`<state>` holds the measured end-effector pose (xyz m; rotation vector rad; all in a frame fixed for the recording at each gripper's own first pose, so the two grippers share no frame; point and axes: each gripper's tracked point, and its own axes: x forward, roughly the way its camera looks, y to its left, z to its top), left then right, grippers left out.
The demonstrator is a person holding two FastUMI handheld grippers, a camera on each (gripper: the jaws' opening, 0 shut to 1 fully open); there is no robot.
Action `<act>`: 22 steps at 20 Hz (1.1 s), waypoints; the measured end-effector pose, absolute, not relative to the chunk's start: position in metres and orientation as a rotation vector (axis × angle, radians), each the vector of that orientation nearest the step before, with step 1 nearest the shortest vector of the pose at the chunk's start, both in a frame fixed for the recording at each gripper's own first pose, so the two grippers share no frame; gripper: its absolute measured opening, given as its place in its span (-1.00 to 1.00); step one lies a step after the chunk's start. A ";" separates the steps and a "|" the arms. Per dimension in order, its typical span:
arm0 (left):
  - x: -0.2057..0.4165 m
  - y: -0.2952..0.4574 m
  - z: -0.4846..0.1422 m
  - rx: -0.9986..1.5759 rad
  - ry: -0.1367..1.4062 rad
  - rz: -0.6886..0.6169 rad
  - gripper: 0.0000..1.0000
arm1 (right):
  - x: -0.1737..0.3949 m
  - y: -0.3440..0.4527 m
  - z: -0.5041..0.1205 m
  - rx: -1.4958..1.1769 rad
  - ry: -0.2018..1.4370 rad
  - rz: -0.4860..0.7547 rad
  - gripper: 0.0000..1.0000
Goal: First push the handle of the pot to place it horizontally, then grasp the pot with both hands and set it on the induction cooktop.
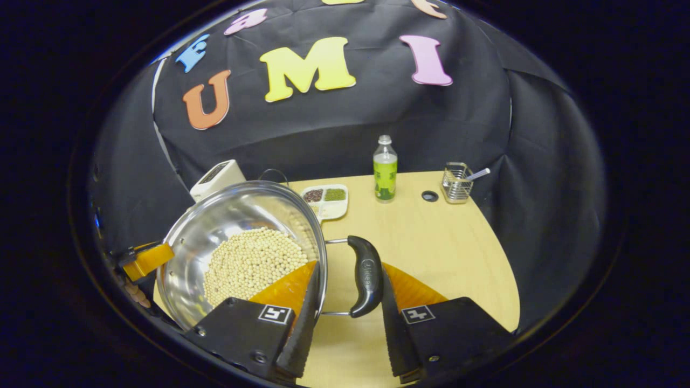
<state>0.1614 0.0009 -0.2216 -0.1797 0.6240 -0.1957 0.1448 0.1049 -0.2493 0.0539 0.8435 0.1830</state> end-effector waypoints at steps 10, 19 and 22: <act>0.167 0.074 -0.246 -0.184 0.627 -0.110 0.01 | 0.150 0.188 -0.284 0.065 0.887 0.240 0.20; 0.173 0.116 -0.289 -0.190 0.657 -0.054 0.02 | 0.156 0.238 -0.323 0.030 0.890 0.257 0.18; 0.182 0.128 -0.301 -0.210 0.648 -0.045 0.02 | 0.163 0.253 -0.333 0.027 0.864 0.261 0.18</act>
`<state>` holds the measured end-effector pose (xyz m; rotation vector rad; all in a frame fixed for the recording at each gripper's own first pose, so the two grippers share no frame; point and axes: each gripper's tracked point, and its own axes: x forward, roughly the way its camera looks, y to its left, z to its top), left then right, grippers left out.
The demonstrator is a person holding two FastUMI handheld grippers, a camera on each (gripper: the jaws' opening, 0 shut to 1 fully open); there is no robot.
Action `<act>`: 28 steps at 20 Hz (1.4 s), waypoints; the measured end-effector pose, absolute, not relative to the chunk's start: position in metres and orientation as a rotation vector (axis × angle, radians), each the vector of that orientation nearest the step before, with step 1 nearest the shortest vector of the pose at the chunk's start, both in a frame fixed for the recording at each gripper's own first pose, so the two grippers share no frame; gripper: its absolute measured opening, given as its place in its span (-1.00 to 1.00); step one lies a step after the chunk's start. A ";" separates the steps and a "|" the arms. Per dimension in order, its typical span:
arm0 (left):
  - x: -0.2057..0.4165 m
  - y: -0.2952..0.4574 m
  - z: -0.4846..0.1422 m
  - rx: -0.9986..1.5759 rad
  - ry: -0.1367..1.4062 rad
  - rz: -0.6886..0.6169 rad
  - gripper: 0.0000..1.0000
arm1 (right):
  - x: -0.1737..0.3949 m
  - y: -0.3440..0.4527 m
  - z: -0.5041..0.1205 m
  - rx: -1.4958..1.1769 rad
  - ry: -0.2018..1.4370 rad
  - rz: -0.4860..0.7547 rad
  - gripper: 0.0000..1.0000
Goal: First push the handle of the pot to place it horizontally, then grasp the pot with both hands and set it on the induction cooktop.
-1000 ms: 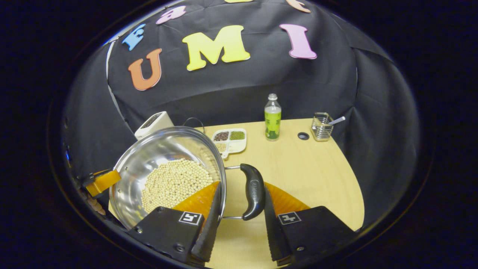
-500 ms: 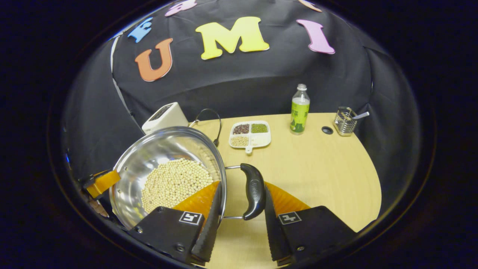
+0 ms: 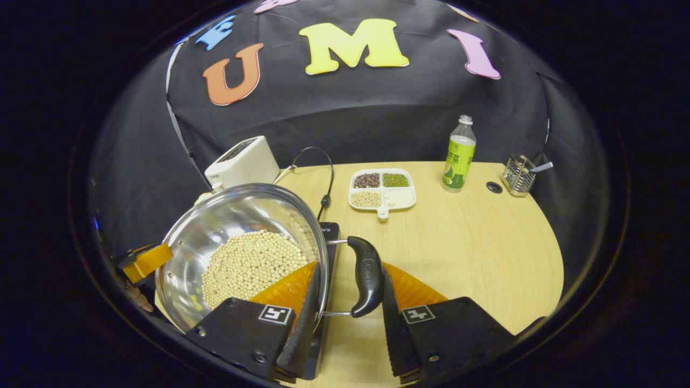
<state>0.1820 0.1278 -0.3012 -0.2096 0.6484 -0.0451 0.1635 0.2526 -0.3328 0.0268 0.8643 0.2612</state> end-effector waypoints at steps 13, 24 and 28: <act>0.214 0.143 -0.339 -0.262 0.611 -0.056 0.02 | 0.176 0.273 -0.370 0.061 0.814 0.231 0.19; 0.213 0.146 -0.341 -0.306 0.620 -0.014 0.12 | 0.179 0.276 -0.365 0.170 0.711 0.291 0.45; 0.210 0.155 -0.338 -0.286 0.614 0.052 0.28 | 0.180 0.269 -0.344 0.167 0.641 0.318 0.57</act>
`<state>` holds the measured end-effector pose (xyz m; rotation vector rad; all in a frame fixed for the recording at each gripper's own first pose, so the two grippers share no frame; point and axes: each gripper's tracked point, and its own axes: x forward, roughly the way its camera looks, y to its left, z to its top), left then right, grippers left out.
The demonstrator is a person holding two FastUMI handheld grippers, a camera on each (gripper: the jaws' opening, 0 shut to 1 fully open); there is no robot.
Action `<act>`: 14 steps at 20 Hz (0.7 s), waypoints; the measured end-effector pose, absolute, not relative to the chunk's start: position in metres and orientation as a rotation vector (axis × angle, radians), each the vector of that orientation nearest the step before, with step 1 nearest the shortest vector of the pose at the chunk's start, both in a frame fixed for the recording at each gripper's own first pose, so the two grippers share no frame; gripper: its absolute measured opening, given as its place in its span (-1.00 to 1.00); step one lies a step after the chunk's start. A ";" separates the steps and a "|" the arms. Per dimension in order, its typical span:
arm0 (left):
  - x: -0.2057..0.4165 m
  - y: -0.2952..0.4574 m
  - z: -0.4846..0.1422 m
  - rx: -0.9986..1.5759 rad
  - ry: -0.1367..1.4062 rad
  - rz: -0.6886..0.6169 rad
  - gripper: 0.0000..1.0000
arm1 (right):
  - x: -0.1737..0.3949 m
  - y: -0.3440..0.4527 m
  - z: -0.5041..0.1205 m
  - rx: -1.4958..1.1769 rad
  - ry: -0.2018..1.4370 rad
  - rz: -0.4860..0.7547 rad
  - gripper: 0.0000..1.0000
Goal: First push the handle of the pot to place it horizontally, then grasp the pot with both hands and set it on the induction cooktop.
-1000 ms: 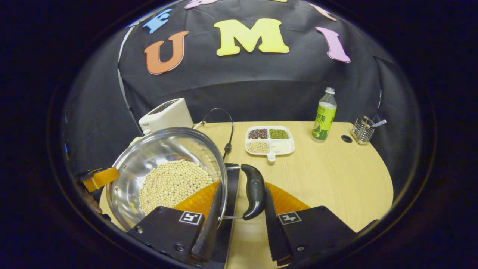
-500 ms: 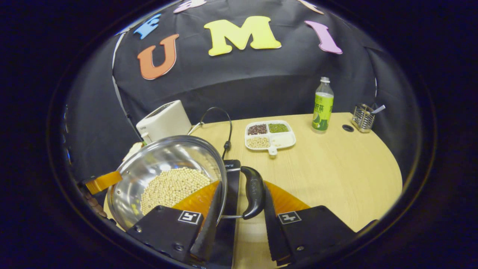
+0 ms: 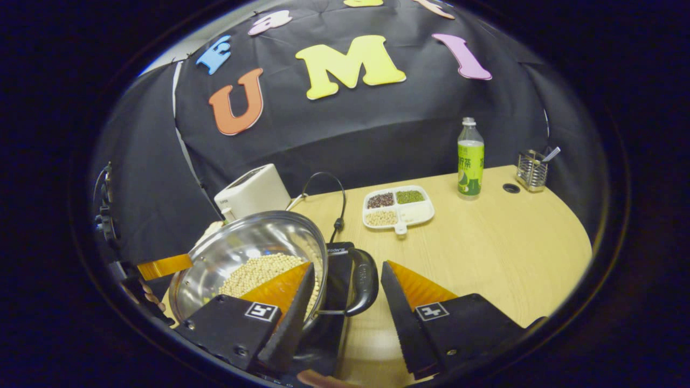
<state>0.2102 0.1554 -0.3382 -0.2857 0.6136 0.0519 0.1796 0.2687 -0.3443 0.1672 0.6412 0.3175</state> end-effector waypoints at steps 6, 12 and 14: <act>0.199 0.173 -0.309 -0.218 0.529 0.121 0.92 | 0.173 0.249 -0.315 0.119 0.548 0.336 0.86; 0.180 0.159 -0.254 -0.217 0.435 0.101 0.92 | 0.151 0.222 -0.266 0.078 0.445 0.308 0.87; 0.173 0.152 -0.229 -0.221 0.379 0.089 0.92 | 0.141 0.218 -0.244 0.061 0.411 0.312 0.90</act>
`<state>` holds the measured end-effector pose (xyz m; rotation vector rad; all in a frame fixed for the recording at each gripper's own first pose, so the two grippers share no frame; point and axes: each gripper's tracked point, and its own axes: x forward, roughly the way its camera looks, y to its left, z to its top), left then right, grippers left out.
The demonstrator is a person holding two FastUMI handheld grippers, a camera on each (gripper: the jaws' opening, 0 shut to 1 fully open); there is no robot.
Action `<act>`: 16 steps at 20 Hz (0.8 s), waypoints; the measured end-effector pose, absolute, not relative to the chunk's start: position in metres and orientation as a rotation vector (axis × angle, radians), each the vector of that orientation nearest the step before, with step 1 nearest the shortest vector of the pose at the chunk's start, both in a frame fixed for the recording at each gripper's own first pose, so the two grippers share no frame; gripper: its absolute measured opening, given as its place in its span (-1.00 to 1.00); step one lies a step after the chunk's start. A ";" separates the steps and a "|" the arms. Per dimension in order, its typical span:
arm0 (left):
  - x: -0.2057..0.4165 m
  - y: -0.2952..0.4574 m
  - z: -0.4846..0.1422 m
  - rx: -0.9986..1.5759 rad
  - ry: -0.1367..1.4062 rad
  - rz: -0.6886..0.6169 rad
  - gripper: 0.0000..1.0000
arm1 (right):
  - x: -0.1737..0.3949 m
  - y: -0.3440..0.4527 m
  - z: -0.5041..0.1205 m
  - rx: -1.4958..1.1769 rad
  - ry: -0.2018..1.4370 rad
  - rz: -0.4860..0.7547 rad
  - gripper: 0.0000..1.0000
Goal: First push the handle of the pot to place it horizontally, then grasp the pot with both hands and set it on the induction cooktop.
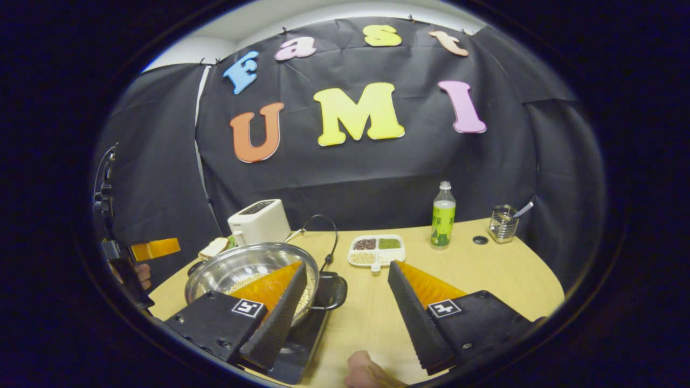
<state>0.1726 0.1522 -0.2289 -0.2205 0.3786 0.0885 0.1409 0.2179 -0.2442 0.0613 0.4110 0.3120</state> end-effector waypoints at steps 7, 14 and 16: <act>0.134 0.132 -0.127 -0.244 0.200 0.040 0.90 | 0.103 0.183 -0.176 0.012 0.313 0.251 0.94; 0.087 0.124 -0.080 -0.168 0.150 0.040 0.91 | 0.061 0.145 -0.110 0.014 0.220 0.184 0.94; 0.068 0.123 -0.068 -0.146 0.138 0.060 0.91 | 0.046 0.131 -0.091 -0.001 0.192 0.163 0.93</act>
